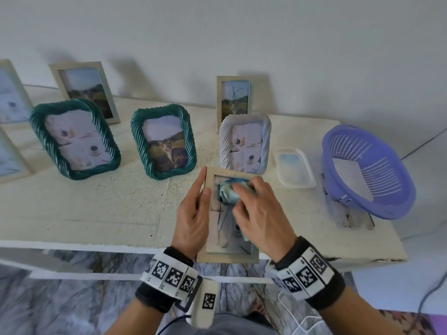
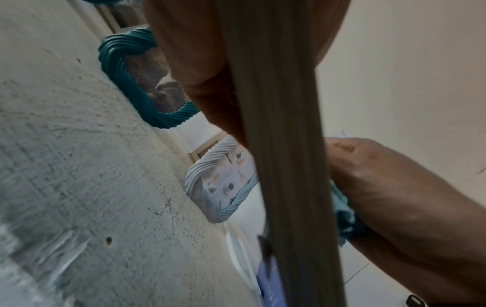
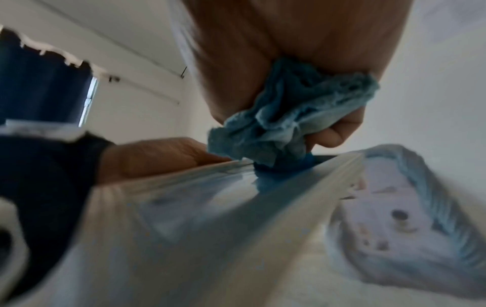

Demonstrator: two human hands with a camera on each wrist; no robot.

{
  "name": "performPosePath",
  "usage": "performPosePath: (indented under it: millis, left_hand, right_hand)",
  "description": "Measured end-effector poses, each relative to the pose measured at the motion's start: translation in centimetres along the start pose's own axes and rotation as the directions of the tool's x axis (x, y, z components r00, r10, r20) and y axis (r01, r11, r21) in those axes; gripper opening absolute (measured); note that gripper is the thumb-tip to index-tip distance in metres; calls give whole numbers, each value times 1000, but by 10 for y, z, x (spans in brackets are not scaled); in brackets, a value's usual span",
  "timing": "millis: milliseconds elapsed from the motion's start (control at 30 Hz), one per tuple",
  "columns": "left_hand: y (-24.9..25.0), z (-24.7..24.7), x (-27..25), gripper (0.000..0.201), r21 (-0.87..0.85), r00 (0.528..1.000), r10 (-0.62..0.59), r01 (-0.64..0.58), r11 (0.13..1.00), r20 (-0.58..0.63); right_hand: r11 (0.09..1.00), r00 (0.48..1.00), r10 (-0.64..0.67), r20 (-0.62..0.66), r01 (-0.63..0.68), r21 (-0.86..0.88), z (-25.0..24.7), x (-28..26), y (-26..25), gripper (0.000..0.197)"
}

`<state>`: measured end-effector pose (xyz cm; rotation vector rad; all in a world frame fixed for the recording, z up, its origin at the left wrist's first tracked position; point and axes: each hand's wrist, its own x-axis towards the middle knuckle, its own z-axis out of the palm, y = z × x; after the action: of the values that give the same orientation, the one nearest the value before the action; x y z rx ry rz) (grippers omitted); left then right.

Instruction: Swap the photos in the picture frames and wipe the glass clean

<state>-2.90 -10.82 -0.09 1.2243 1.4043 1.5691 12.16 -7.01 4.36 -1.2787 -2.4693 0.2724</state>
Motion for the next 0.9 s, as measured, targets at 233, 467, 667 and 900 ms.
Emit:
performPosePath:
  millis: [233, 467, 667, 900]
  left_hand:
    - [6, -6, 0, 44, 4, 1000, 13, -13, 1000, -5]
    - [12, -6, 0, 45, -7, 1000, 28, -28, 1000, 3]
    - [18, 2, -7, 45, 4, 997, 80, -80, 997, -12]
    - [15, -1, -8, 45, 6, 996, 86, -86, 996, -15]
  right_hand:
    - [999, 998, -52, 25, 52, 8, -3, -7, -1, 33]
    - [994, 999, -41, -26, 43, 97, 1, -10, -14, 37]
    - [1000, 998, 19, -68, -19, -4, -9, 0, -1, 32]
    - [998, 998, -67, 16, 67, -6, -9, -7, -9, 37]
